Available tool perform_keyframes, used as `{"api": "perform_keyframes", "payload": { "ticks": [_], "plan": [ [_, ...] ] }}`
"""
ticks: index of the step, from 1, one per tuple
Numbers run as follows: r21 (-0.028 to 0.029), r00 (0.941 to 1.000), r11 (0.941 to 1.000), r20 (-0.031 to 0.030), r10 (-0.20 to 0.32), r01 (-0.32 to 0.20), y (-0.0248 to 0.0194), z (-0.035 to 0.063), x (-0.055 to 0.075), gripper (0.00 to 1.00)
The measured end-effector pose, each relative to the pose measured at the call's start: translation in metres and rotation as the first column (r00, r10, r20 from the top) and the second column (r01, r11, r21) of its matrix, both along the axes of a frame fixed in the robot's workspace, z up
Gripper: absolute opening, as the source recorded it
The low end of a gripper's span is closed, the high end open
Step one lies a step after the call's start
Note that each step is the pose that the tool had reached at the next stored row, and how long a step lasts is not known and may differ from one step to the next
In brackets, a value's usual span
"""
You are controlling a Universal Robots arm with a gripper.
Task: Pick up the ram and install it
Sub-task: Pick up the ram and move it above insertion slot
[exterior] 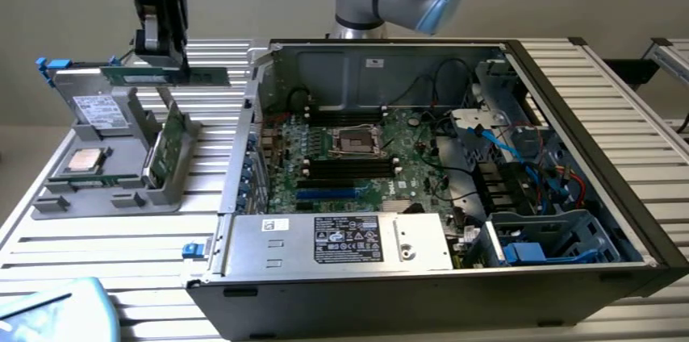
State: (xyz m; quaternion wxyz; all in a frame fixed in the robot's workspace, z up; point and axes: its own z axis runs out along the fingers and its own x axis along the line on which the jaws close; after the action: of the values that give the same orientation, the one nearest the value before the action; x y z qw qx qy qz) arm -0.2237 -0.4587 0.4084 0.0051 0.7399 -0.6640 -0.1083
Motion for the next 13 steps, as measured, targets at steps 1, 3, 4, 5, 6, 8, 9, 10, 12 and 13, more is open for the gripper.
{"api": "perform_keyframes", "payload": {
  "ticks": [1, 3, 4, 5, 6, 8, 9, 10, 12, 13],
  "plan": [
    [0.0027, 1.0, 1.0, -0.0004, 0.0, 0.0, 0.0, 0.0014, 0.004, 0.14],
    [0.0081, 1.0, 1.0, -0.0014, 0.0, 0.0, 0.0, 0.0039, 0.012, 0.14],
    [0.0108, 1.0, 0.9999, -0.0021, 0.0, 0.0, 0.0, 0.0052, 0.016, 0.14],
    [0.0135, 1.0, 0.9999, -0.0028, 0.0, 0.0, -0.0001, 0.0064, 0.02, 0.14],
    [0.0163, 1.0, 0.9999, -0.0034, 0.0, 0.0, -0.0001, 0.0076, 0.024, 0.14],
    [0.0214, 1.0, 0.9998, -0.0046, 0.0, 0.0, -0.0001, 0.0099, 0.031, 0.14],
    [0.024, 1.0, 0.9997, -0.0052, 0.0, 0.0, -0.0001, 0.0111, 0.035, 0.14],
    [0.0267, 1.0, 0.9996, -0.0057, 0.0, 0.0, -0.0001, 0.0122, 0.039, 0.14],
    [0.0324, 1.0, 0.9995, -0.0067, 0.0, 0.0, -0.0001, 0.0143, 0.047, 0.14],
    [0.0353, 1.0, 0.9994, -0.007, 0.0, 0.0, -0.0001, 0.0151, 0.052, 0.14]
  ]
}}
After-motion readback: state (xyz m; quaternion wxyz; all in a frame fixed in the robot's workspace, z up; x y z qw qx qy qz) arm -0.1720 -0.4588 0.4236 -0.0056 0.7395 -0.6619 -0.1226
